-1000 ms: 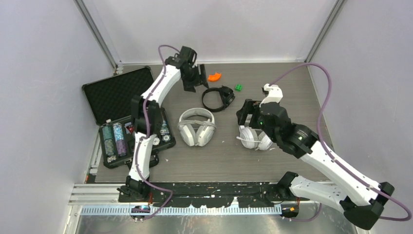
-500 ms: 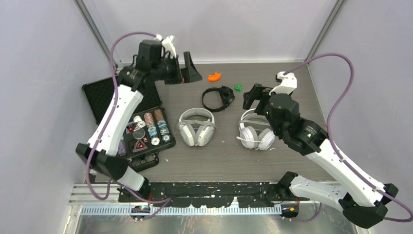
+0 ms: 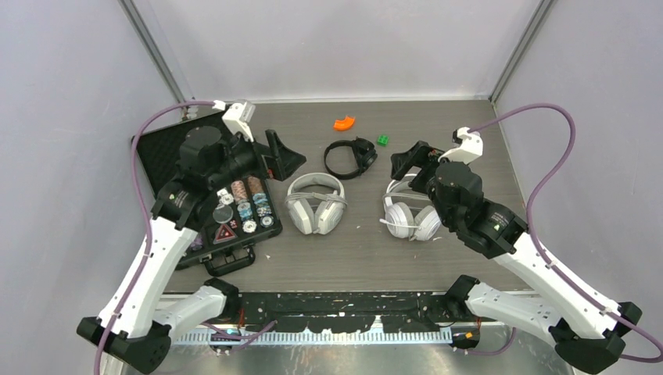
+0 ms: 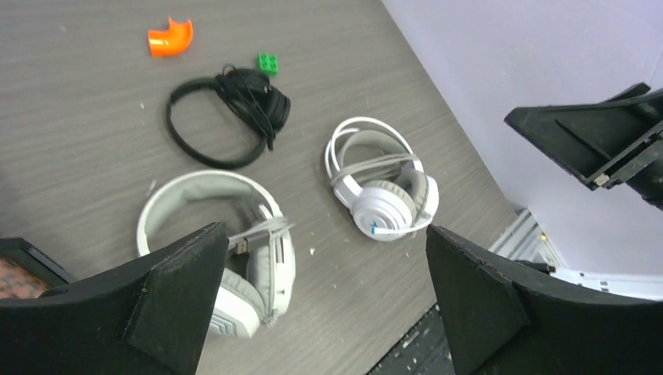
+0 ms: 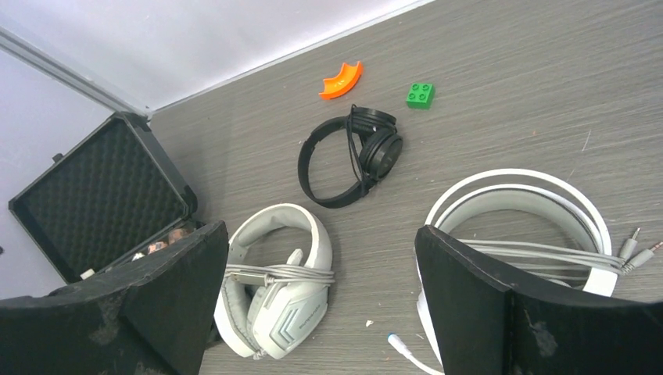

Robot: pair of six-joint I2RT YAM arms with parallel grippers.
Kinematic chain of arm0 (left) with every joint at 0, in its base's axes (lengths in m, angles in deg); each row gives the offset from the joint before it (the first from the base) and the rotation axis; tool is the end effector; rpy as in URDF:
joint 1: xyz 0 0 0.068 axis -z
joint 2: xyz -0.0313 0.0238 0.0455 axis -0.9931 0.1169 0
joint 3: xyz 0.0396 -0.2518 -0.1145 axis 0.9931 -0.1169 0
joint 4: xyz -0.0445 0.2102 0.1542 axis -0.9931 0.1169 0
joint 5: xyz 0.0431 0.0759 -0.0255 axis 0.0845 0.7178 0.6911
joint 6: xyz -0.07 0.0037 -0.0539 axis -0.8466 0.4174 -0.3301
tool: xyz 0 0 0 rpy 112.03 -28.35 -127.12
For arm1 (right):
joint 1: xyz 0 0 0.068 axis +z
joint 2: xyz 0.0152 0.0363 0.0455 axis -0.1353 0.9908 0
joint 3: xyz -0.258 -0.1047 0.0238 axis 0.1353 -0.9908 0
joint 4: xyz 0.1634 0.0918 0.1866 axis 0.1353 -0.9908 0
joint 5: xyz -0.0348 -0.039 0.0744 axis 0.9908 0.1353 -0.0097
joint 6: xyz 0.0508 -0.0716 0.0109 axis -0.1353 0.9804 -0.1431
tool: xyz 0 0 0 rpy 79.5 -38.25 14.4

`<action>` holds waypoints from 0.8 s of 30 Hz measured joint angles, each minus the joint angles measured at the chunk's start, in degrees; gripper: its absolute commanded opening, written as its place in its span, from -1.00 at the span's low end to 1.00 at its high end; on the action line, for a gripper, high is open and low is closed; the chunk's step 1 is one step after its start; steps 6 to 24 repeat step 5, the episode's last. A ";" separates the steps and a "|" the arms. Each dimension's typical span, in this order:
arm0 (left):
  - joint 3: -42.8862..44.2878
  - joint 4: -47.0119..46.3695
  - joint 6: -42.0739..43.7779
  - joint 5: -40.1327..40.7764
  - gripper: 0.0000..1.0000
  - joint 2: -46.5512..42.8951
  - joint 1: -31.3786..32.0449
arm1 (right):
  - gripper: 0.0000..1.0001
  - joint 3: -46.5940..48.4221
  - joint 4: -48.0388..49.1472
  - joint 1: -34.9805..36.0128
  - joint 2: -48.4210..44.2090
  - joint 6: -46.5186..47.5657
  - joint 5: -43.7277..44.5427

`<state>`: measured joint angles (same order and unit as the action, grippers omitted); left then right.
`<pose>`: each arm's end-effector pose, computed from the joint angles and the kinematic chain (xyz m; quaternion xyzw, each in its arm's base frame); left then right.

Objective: Wrap the headphones
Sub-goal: Reset both arms

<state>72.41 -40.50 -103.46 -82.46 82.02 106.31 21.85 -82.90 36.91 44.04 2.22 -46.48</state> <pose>0.2121 -0.1188 0.4194 0.0816 0.7864 -0.3720 0.4864 0.1795 0.1137 0.3878 0.1323 0.7698 0.1942 0.5935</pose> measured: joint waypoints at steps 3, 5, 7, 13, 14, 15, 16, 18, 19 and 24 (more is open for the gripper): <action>-0.22 -1.57 1.09 1.42 0.99 -0.83 0.00 | 0.87 -0.52 -0.31 0.00 -0.50 -0.81 0.46; -1.05 -2.10 1.49 2.19 0.99 -0.61 0.00 | 0.87 -0.52 -0.26 0.00 -0.79 -0.87 0.57; -1.05 -2.10 1.49 2.19 0.99 -0.61 0.00 | 0.87 -0.52 -0.26 0.00 -0.79 -0.87 0.57; -1.05 -2.10 1.49 2.19 0.99 -0.61 0.00 | 0.87 -0.52 -0.26 0.00 -0.79 -0.87 0.57; -1.05 -2.10 1.49 2.19 0.99 -0.61 0.00 | 0.87 -0.52 -0.26 0.00 -0.79 -0.87 0.57; -1.05 -2.10 1.49 2.19 0.99 -0.61 0.00 | 0.87 -0.52 -0.26 0.00 -0.79 -0.87 0.57; -1.05 -2.10 1.49 2.19 0.99 -0.61 0.00 | 0.87 -0.52 -0.26 0.00 -0.79 -0.87 0.57; -1.05 -2.10 1.49 2.19 0.99 -0.61 0.00 | 0.87 -0.52 -0.26 0.00 -0.79 -0.87 0.57; -1.05 -2.10 1.49 2.19 0.99 -0.61 0.00 | 0.87 -0.52 -0.26 0.00 -0.79 -0.87 0.57; -1.05 -2.10 1.49 2.19 0.99 -0.61 0.00 | 0.87 -0.52 -0.26 0.00 -0.79 -0.87 0.57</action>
